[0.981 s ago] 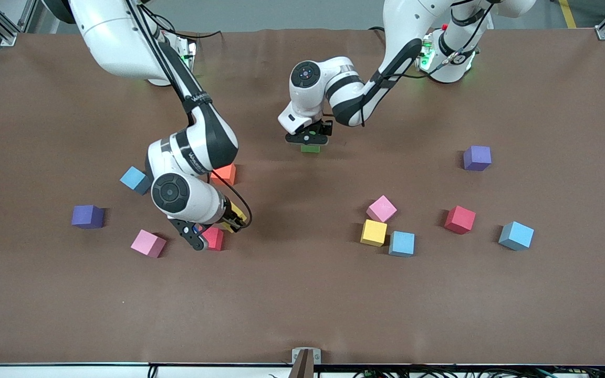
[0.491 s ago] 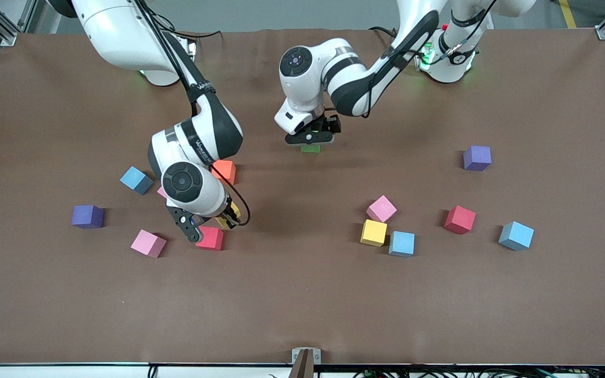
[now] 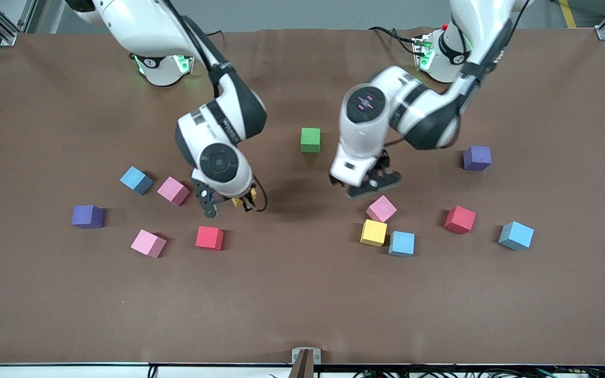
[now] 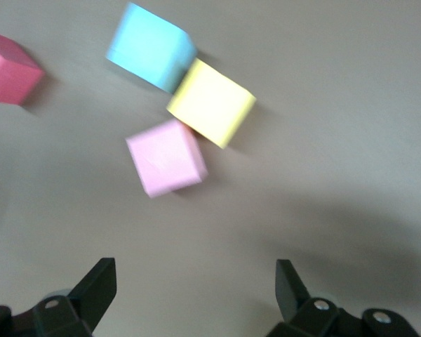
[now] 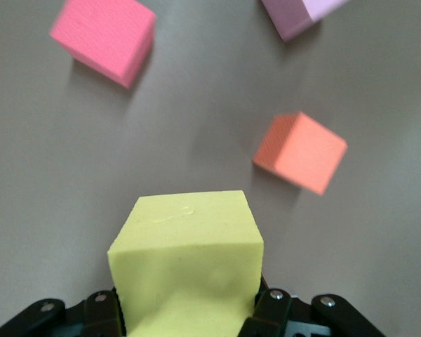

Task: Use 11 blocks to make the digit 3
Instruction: 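Carry the yellow cube beside green with the right gripper while the left grasps pink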

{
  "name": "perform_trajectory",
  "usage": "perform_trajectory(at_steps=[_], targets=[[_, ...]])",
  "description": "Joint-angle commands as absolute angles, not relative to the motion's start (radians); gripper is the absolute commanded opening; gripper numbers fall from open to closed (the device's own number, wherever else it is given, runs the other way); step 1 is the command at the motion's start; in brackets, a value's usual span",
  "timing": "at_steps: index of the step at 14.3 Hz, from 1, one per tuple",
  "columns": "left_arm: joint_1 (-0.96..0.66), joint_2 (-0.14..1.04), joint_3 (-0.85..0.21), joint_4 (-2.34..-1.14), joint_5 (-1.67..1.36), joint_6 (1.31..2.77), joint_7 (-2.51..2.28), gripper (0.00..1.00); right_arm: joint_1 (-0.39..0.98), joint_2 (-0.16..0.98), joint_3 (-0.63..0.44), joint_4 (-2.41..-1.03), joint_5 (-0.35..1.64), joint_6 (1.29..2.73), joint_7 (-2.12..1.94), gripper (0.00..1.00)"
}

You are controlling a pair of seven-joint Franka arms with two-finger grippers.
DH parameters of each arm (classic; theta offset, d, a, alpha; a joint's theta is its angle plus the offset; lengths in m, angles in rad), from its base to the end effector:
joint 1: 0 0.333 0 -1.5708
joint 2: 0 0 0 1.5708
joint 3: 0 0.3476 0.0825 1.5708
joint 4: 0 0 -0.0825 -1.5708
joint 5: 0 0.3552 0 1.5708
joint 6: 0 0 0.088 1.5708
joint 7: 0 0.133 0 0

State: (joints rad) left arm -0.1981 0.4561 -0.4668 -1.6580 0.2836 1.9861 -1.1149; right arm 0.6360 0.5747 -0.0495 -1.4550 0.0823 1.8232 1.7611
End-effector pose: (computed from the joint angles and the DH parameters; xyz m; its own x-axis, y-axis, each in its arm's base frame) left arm 0.5429 -0.3487 0.3776 0.9364 0.3508 0.0124 0.3505 -0.9323 -0.0891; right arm 0.5517 0.3841 0.3488 0.3633 -0.9317 -0.0073 -0.9104 -0.3566 0.2098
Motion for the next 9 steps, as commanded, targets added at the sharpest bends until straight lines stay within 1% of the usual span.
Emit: perform_trajectory(at_steps=[1, 2, 5, 6, 8, 9], targets=[[-0.153, 0.511, -0.477, -1.649, 0.282, 1.974, -1.130, 1.00, 0.667, 0.528, -0.051, -1.531, 0.084, 1.847, 1.868, 0.00], [-0.152, 0.535, -0.477, -1.649, 0.282, 1.982, -1.158, 1.00, 0.676, 0.519, -0.051, -1.566, 0.106, 1.886, 1.890, 0.00], [-0.137, 0.572, -0.476, -1.652, 0.291, 1.996, -1.242, 1.00, 0.663, 0.382, -0.051, -1.840, 0.195, 2.159, 1.907, 0.00], [-0.120, 0.583, -0.474, -1.667, 0.293, 2.009, -1.246, 1.00, 0.666, 0.356, -0.051, -1.897, 0.216, 2.213, 1.908, 0.00], [-0.100, 0.584, -0.474, -1.718, 0.293, 2.077, -1.265, 1.00, 0.676, 0.351, -0.051, -1.937, 0.287, 2.258, 1.954, 0.00], [-0.098, 0.587, -0.474, -1.732, 0.293, 2.094, -1.290, 1.00, 0.678, 0.351, -0.046, -1.950, 0.290, 2.269, 1.966, 0.00]])
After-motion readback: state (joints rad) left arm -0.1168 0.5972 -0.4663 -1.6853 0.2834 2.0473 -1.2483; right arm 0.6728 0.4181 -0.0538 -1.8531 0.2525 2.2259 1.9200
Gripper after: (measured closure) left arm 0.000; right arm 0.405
